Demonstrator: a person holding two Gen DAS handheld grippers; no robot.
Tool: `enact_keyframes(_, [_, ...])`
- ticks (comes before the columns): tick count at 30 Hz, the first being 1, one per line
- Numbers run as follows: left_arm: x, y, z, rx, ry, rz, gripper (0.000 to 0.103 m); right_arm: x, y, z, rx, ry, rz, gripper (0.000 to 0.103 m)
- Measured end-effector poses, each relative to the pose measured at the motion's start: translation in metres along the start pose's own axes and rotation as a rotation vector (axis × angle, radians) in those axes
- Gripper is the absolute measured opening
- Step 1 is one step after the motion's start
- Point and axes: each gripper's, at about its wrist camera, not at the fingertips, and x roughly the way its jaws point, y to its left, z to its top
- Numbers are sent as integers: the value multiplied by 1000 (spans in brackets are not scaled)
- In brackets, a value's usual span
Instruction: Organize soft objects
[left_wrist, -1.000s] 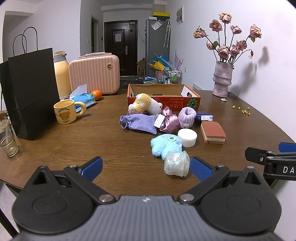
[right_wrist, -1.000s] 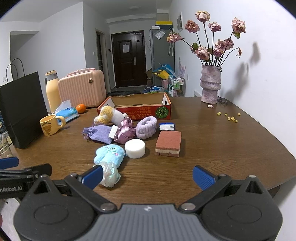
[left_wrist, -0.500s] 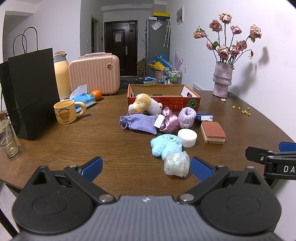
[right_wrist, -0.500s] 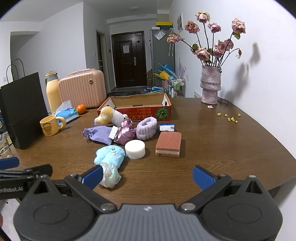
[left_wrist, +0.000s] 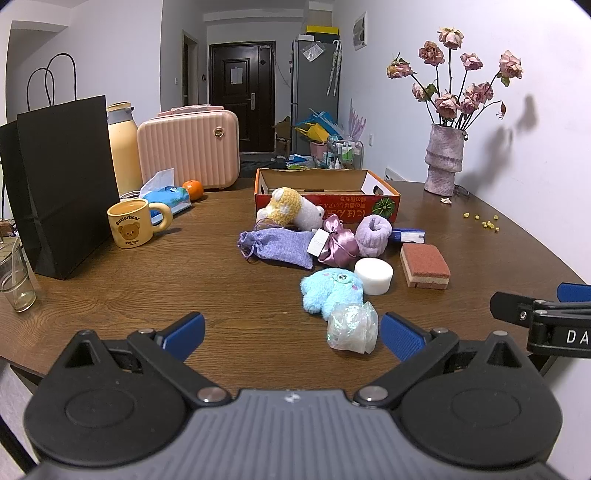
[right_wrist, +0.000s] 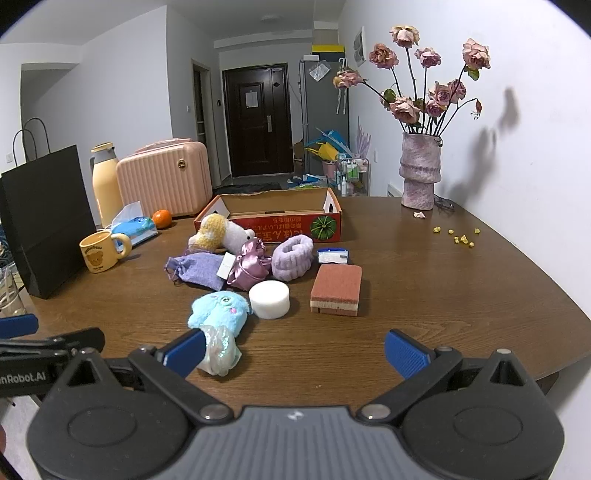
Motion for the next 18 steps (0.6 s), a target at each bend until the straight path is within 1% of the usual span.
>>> enact_keyframes(18, [0,0,0,-1,0,-1,103,0,0,0,-1,0,3,103])
